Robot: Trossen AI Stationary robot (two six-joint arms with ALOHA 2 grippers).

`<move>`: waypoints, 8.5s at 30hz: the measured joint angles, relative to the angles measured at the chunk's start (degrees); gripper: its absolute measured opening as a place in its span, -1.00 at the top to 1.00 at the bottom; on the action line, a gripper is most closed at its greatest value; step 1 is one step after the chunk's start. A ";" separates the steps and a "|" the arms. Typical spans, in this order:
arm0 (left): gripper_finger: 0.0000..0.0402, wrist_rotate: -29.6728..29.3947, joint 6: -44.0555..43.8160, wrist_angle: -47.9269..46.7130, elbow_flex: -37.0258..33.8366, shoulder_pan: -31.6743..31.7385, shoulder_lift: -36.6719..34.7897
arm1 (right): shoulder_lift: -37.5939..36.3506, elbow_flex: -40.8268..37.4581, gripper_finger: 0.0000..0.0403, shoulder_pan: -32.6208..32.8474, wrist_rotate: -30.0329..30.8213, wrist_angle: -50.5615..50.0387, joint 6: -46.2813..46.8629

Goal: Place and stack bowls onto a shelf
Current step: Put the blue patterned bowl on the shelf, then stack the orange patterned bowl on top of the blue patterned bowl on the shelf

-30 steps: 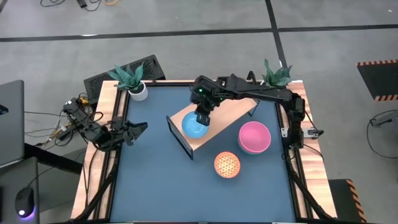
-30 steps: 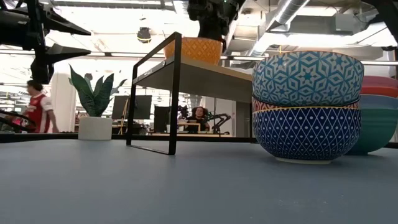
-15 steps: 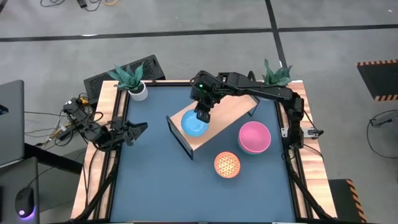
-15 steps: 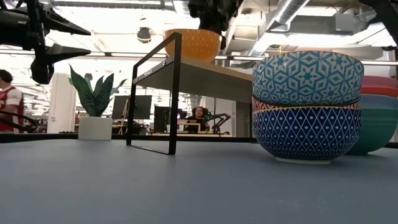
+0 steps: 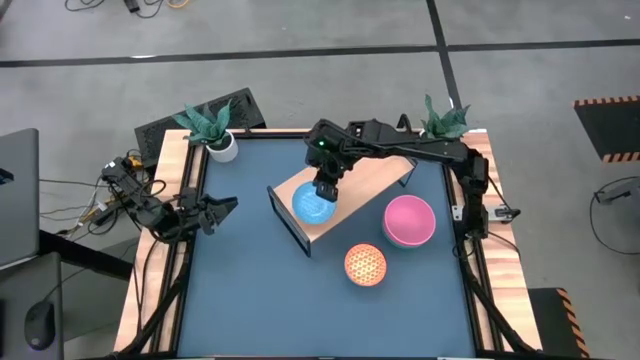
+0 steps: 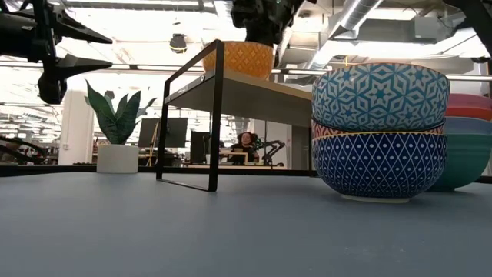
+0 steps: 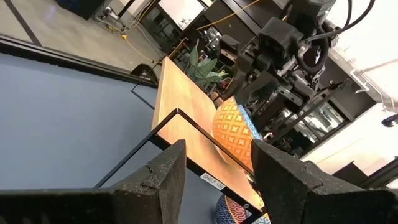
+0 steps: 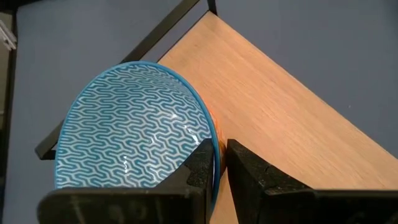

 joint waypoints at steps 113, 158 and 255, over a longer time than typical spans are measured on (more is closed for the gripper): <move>0.18 5.57 -8.82 -6.14 0.00 -0.01 0.00 | -6.98 -20.13 0.86 21.09 6.44 -3.84 -14.88; 0.18 5.59 -10.52 -7.21 0.02 0.00 0.00 | 4.86 22.01 0.86 -2.27 0.13 -19.27 -0.73; 0.18 1.93 -11.39 -10.90 0.02 0.01 -0.01 | 9.31 21.64 0.73 3.98 17.70 -0.10 -7.87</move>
